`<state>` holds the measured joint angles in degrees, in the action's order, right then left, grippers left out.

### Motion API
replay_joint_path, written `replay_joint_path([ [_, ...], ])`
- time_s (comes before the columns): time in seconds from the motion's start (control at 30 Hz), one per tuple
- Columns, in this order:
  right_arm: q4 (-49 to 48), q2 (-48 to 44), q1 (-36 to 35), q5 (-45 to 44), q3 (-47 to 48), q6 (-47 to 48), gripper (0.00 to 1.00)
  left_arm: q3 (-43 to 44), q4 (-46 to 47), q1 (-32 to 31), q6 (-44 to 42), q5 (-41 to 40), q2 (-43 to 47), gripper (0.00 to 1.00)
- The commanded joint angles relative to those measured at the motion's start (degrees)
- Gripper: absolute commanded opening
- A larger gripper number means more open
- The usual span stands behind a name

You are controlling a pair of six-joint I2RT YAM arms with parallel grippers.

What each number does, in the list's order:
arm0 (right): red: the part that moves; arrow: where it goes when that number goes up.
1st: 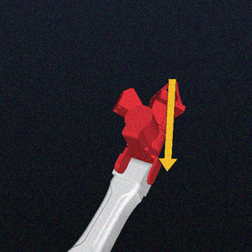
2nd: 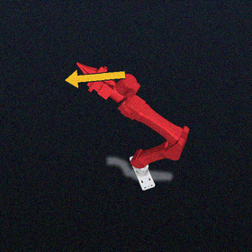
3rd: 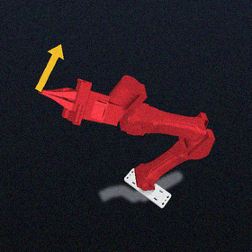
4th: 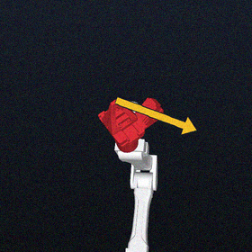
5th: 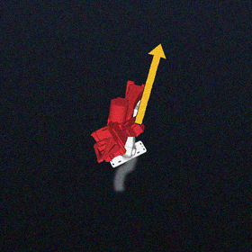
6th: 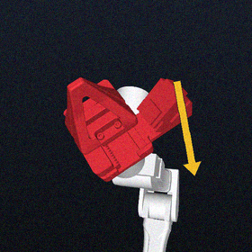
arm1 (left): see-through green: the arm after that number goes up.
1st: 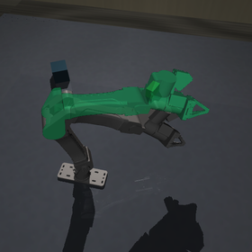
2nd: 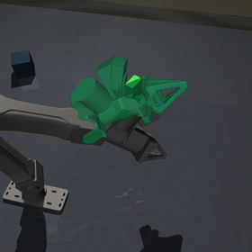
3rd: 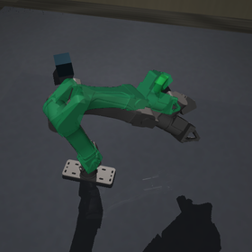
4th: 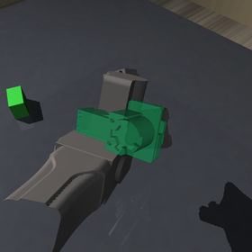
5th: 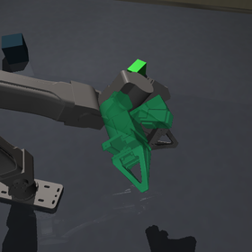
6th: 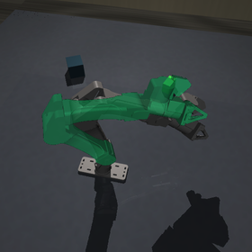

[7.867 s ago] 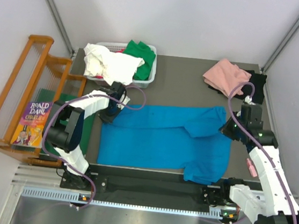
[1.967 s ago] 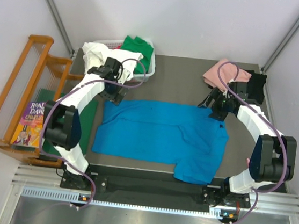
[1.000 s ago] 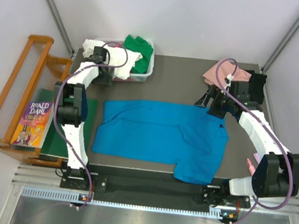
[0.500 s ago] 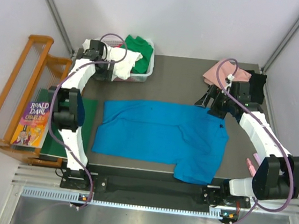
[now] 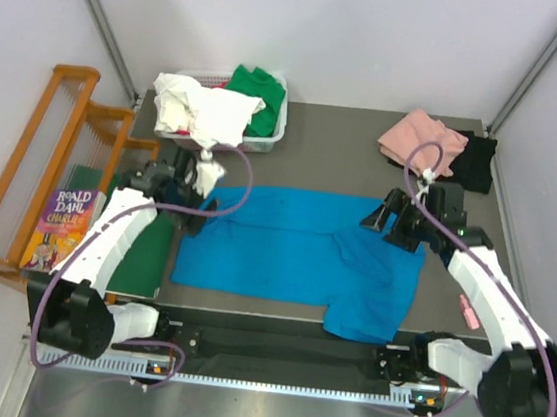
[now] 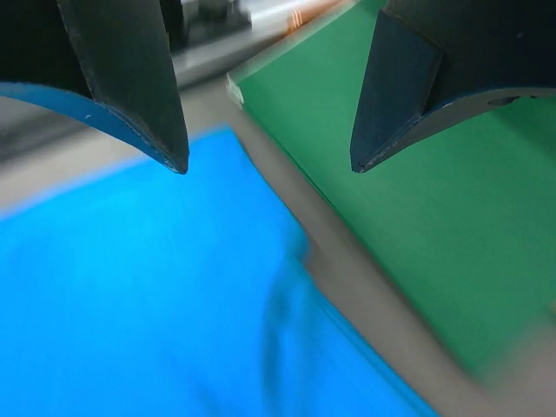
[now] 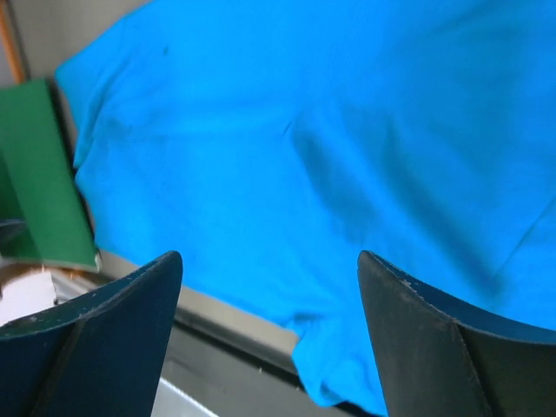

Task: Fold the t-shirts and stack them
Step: Fold the tshirt

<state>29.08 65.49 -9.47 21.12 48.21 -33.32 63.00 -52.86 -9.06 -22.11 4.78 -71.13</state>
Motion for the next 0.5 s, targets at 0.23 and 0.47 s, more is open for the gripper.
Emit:
replay_joint_path([
  [0.23, -1.56, -5.41, -4.76, -5.92, -7.17, -4.3, 0.79, -4.49, 4.51, -6.41, -2.42, -6.97, -3.38, 0.8],
  [0.47, -6.05, 15.25, -3.27, -8.99, 10.12, -3.42, 0.79, 9.74, 7.59, -6.5, 2.33, -8.99, -23.4, 0.78],
])
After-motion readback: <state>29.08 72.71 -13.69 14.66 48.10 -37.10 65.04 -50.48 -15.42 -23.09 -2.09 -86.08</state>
